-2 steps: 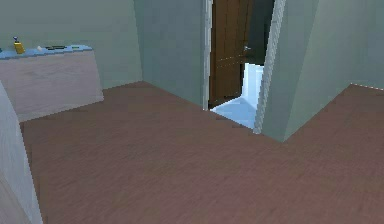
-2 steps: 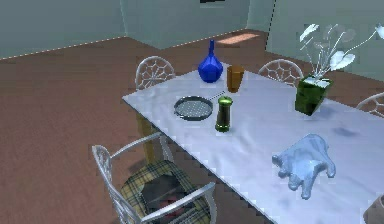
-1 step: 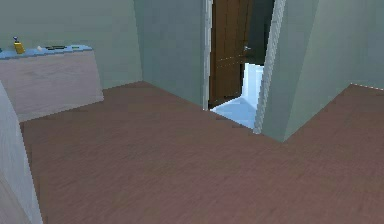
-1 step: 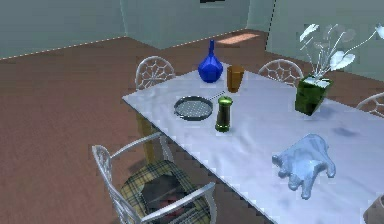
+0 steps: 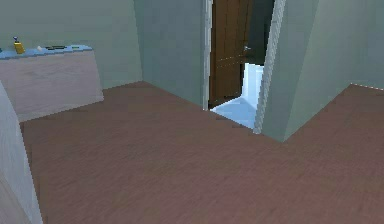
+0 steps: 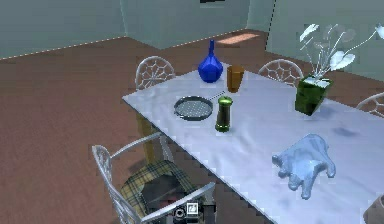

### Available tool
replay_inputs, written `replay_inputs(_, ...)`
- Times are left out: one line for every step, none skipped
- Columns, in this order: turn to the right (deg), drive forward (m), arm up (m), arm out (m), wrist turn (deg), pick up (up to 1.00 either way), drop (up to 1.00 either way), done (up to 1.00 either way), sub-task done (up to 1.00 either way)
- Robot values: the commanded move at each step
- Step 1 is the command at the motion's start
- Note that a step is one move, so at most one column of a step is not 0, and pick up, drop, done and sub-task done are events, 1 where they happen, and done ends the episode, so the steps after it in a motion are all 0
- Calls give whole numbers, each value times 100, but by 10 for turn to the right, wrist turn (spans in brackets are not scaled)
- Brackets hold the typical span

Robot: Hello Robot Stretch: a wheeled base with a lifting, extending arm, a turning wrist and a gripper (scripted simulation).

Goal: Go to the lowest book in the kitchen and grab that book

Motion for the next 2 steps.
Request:
replay_inputs(0,0,0,0,450,0,0,0,0)
replay_inputs(0,0,0,0,450,0,0,0,0)
